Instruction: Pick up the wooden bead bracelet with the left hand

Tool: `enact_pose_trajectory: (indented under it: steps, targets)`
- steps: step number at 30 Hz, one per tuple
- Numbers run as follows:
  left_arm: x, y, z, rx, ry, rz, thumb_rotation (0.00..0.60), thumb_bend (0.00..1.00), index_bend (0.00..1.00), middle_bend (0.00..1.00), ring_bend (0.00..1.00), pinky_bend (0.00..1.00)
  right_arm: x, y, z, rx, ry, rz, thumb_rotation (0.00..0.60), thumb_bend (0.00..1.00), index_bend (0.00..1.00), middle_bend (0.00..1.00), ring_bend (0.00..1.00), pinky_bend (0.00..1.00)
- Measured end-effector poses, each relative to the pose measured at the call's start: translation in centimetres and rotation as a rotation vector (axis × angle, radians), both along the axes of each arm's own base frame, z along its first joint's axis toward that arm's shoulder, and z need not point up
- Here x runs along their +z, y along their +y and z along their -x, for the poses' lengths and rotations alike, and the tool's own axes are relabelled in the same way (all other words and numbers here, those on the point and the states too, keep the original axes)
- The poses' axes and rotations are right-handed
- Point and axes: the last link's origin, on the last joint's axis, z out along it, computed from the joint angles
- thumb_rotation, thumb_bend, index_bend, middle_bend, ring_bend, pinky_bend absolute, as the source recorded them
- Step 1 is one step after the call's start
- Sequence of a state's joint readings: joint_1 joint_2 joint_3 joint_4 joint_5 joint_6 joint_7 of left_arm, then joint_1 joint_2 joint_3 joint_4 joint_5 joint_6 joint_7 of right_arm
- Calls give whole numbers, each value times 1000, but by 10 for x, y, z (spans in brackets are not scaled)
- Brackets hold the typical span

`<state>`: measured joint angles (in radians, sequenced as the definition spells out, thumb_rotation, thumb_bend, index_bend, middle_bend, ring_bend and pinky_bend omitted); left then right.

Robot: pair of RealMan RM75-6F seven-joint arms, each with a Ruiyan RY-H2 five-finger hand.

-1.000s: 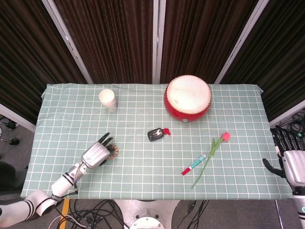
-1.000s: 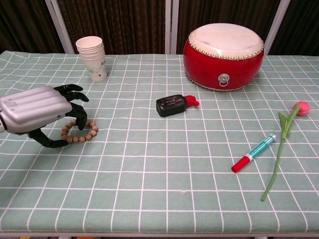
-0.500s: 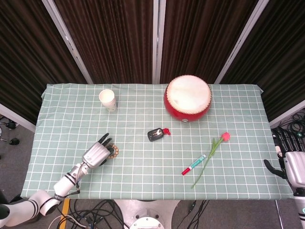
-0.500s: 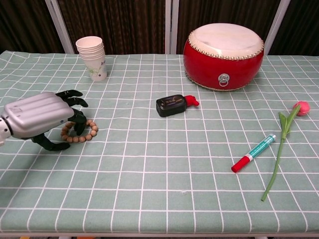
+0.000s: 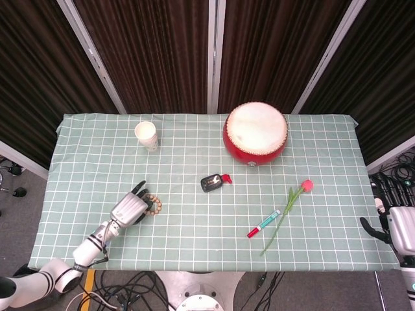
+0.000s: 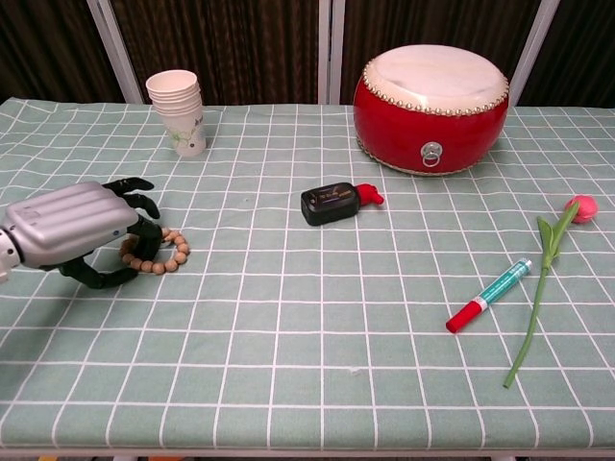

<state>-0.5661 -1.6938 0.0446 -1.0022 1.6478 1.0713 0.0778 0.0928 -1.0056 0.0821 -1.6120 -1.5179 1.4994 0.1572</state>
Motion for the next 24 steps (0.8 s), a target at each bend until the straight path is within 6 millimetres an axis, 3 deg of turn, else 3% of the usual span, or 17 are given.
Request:
enact_pose_trajectory:
  steps: [5, 18, 24]
  targets:
    - [9, 3, -2, 119, -191, 36, 600, 477, 574, 555, 243, 65, 3, 2, -1, 5, 1, 12, 600, 158, 0, 0, 0, 0]
    - [40, 5, -16, 736, -1035, 384, 599, 485, 564, 550, 243, 100, 7, 4, -3, 17, -4, 34, 600, 158, 0, 0, 0, 0]
    - [49, 3, -21, 1050, -1326, 561, 467, 485, 554, 540, 243, 100, 11, 5, -4, 23, -3, 51, 600, 157, 0, 0, 0, 0]
